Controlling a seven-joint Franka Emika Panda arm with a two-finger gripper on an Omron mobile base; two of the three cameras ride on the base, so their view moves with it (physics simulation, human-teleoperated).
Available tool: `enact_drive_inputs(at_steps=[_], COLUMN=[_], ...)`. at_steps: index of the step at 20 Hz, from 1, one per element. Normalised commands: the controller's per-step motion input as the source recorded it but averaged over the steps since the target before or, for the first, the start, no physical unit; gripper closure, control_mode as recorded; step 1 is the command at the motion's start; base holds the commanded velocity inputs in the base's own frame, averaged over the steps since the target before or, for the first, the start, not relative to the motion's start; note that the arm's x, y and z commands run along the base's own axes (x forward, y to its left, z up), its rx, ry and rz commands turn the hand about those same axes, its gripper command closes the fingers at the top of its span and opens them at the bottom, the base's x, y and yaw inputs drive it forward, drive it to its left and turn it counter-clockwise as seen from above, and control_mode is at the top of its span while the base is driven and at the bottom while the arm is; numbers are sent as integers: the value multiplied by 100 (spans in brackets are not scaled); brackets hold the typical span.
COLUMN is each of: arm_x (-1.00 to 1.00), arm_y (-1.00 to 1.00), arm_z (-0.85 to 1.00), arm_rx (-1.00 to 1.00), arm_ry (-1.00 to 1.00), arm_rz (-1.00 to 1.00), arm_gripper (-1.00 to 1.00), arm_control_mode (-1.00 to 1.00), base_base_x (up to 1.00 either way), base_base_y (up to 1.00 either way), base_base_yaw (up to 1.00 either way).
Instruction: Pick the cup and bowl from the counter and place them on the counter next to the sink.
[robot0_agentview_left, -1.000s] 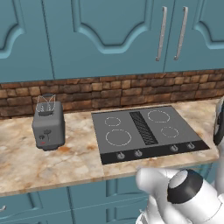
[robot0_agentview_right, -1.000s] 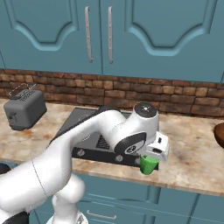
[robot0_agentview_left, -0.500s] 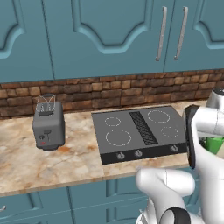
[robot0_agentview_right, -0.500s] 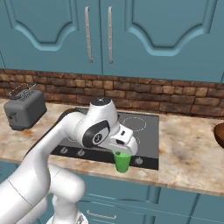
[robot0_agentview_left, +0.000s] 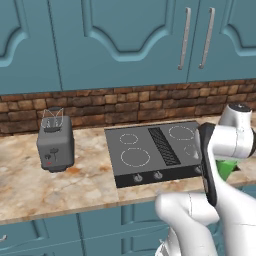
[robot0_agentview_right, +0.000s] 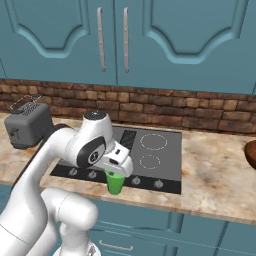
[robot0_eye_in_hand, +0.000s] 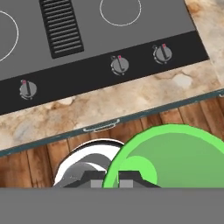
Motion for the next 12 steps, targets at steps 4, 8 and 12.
enact_drive_inputs(at_steps=[4,8,12], arm_x=[0,13,23], arm_y=[71,50,36], arm_z=[9,7,0], arm_rx=[6,1,0], arm_ry=[0,0,0], arm_rz=[2,0,0], arm_gripper=[100,100,100], arm_control_mode=[-100,-100,-100], base_base_x=[0,0,0], base_base_y=[0,0,0], base_base_yaw=[0,0,0])
